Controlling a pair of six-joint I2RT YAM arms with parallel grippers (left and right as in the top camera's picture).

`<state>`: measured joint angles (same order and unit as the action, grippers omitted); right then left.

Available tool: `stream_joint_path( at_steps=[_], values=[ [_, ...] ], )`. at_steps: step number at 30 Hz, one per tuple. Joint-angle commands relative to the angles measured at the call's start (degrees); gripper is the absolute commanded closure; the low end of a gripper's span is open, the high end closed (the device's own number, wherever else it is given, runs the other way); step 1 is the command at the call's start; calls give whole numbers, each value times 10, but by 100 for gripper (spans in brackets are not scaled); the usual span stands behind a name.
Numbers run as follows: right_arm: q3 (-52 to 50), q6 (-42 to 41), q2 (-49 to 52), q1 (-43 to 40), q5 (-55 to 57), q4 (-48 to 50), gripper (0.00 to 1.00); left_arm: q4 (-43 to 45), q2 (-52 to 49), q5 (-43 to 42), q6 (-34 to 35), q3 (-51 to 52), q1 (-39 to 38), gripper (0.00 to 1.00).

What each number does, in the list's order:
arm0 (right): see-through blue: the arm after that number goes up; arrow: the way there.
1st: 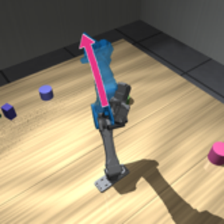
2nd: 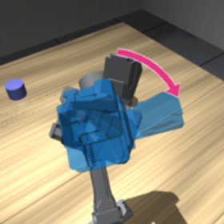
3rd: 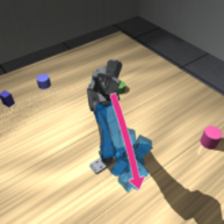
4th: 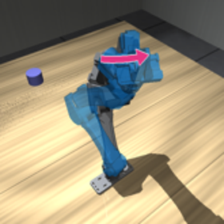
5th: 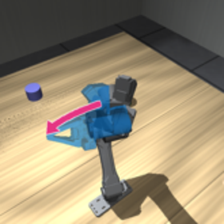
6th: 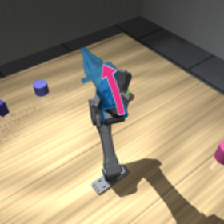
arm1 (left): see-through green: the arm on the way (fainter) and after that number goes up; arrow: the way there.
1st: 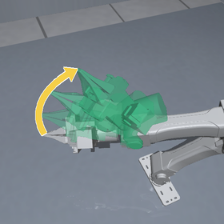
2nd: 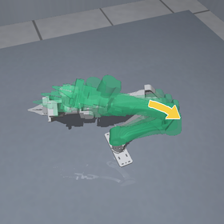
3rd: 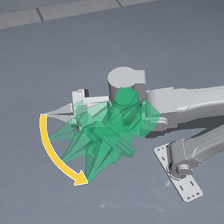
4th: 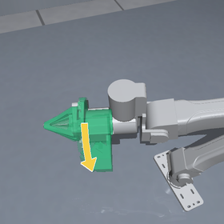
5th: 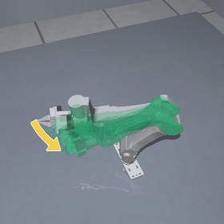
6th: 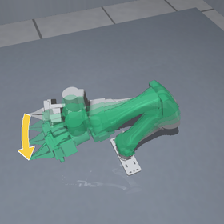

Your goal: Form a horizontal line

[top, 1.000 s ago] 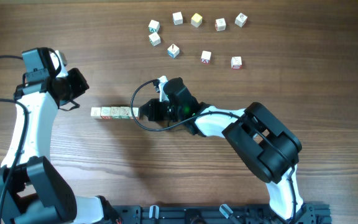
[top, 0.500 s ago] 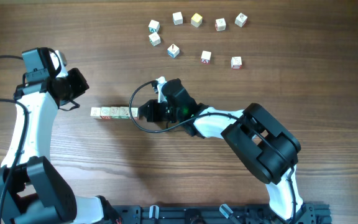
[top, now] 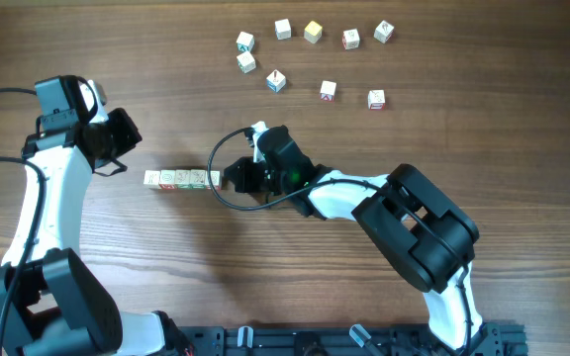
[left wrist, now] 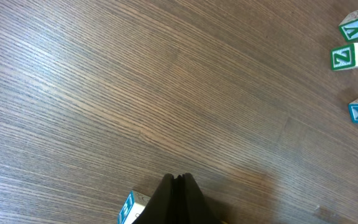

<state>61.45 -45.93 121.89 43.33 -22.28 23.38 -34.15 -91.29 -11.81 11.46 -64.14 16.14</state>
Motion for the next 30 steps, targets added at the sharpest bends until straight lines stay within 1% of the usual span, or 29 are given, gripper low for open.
stream_joint_path(
  at_steps=[1, 4, 7, 10, 12, 17, 24, 30],
  values=[
    [-4, 8, 14, -12, 31, -15, 96, 0, 2, 3, -7, -4, -8, 96],
    [-4, -8, 14, -32, 31, -39, 96, 1, 2, 3, -13, -4, -23, 96],
    [-4, -35, 14, -54, 45, -76, 96, 5, 2, -19, -51, -4, -50, 96],
    [-4, -69, 14, -81, 63, -124, 96, 14, 0, -19, -74, -4, -87, 96],
    [-4, -71, 14, -94, 62, -138, 96, 19, -4, -16, -76, -4, -102, 96],
    [-4, -87, 14, -107, 55, -150, 96, 20, -29, -16, -76, -4, -118, 96],
    [-4, -98, 14, -107, 56, -149, 96, 22, -100, -16, -77, -4, -133, 96],
    [-4, -98, 14, -107, 56, -149, 96, 22, -112, -16, -83, -4, -142, 96]
  ],
)
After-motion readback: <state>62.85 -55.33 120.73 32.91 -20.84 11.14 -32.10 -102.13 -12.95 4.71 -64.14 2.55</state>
